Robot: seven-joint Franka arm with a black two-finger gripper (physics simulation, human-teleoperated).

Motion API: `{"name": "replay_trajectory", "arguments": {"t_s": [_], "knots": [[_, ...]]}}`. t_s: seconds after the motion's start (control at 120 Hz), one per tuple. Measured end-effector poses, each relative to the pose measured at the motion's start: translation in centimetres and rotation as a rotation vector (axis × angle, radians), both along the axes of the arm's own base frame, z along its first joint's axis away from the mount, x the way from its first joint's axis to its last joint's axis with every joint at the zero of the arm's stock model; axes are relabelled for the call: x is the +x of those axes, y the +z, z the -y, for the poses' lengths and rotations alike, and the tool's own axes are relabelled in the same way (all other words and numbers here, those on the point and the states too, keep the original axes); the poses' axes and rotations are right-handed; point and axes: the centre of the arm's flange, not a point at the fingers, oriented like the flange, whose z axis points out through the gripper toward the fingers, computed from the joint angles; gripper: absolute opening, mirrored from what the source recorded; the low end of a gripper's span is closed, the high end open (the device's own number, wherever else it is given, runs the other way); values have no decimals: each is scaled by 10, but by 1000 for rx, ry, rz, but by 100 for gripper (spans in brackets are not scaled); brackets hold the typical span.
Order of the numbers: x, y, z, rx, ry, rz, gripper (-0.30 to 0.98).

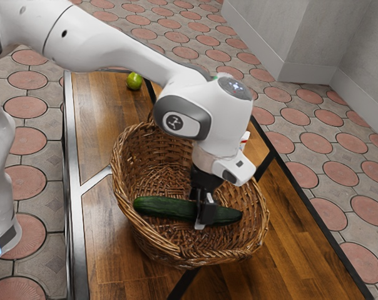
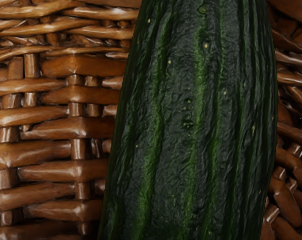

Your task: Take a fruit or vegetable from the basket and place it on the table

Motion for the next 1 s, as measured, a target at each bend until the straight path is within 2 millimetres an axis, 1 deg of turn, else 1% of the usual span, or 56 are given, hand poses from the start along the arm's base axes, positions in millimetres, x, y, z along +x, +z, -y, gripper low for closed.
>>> {"name": "replay_trajectory", "arguments": {"t_s": [0.058,0.175,0.342,0.417,0.458,0.6,0.667,0.725,0.767,0.808,0.867,0.917,0.958,1.0], "knots": [[0,-6,0,-4,-8,-4,68],[-1,-10,3,-14,-29,2,67],[-1,-6,5,-27,-38,29,34],[0,-5,5,-31,-34,40,26],[0,-2,5,-33,-32,47,24],[-7,17,7,-44,-29,91,24],[-15,49,13,-60,-38,156,24],[-22,87,15,-82,-41,230,22],[-22,116,12,-102,-36,283,22],[-18,142,3,-123,-22,331,22],[-10,177,-18,-149,7,394,22],[-9,205,-47,-157,48,449,22],[-15,227,-78,-148,98,490,22],[-27,239,-107,-130,145,513,23]]}}
